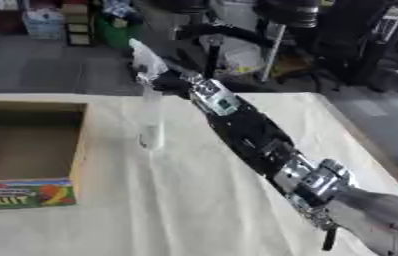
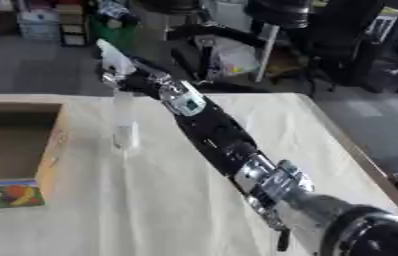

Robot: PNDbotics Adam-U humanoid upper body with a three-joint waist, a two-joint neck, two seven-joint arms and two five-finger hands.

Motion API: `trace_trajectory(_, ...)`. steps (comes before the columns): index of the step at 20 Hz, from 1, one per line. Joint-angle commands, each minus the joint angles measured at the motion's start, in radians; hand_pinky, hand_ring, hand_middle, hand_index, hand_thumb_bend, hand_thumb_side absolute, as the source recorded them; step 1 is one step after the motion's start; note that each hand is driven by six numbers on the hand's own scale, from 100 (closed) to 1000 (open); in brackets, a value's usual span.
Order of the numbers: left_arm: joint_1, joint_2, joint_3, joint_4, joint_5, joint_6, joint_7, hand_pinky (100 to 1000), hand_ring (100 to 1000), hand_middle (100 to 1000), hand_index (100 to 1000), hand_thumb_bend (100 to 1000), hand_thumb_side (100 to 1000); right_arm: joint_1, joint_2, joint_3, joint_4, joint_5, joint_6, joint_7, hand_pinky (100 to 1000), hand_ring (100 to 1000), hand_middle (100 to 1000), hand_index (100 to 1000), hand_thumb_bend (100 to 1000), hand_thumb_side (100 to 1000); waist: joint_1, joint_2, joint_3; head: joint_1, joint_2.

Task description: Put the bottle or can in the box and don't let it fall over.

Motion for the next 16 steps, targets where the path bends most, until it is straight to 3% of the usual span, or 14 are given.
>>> trace_trajectory(1, -0.015, 0.007, 0.002, -0.017, 0.004, 0.0, 0.0, 709, 723, 586, 793, 530, 572, -0.01, -0.029, -0.009, -0.018, -0.002, 0.003, -0.011, 868, 1000, 928, 865, 100, 446, 0.01, -0.009, -0.002, -0.005, -0.012)
trace_trajectory(16, -0.013, 0.01, 0.005, -0.019, 0.006, 0.002, 0.002, 708, 724, 586, 794, 532, 573, -0.003, -0.035, -0.014, -0.023, -0.012, 0.033, -0.072, 842, 1000, 735, 662, 100, 424, 0.01, -0.009, -0.007, -0.005, -0.018)
